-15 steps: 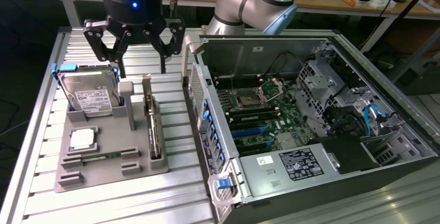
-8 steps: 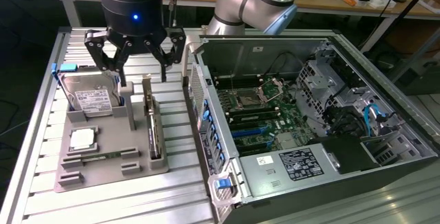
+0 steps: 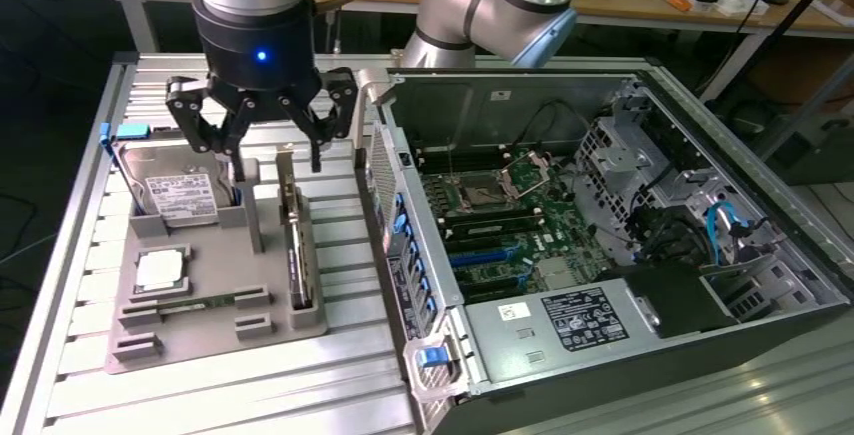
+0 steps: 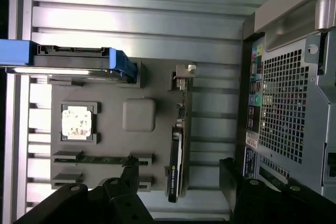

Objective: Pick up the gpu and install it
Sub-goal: 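Pick up the gpu and move the gpu toward the slot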

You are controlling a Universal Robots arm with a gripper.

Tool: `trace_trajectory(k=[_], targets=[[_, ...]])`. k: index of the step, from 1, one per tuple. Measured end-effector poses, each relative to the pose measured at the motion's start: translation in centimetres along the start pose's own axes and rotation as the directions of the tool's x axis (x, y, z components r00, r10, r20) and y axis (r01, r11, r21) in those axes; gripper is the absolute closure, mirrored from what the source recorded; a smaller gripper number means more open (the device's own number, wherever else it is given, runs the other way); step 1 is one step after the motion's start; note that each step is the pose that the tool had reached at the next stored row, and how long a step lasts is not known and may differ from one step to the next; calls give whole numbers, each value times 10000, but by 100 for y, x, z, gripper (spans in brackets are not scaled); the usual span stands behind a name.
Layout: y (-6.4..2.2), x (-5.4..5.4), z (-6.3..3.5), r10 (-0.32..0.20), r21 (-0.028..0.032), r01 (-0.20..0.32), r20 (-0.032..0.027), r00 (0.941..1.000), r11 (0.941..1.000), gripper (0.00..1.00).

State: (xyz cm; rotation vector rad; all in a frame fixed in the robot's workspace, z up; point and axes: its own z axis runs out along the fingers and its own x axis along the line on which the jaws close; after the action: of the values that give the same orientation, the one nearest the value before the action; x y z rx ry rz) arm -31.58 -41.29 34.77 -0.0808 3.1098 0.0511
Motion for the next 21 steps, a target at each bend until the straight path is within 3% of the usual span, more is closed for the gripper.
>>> trace_trajectory(k=[11, 21], targets=[[-16, 56, 223, 381, 14, -381, 11, 9993, 9993, 27], [-131, -37, 419, 424, 15, -424, 13, 9991, 9991, 27]])
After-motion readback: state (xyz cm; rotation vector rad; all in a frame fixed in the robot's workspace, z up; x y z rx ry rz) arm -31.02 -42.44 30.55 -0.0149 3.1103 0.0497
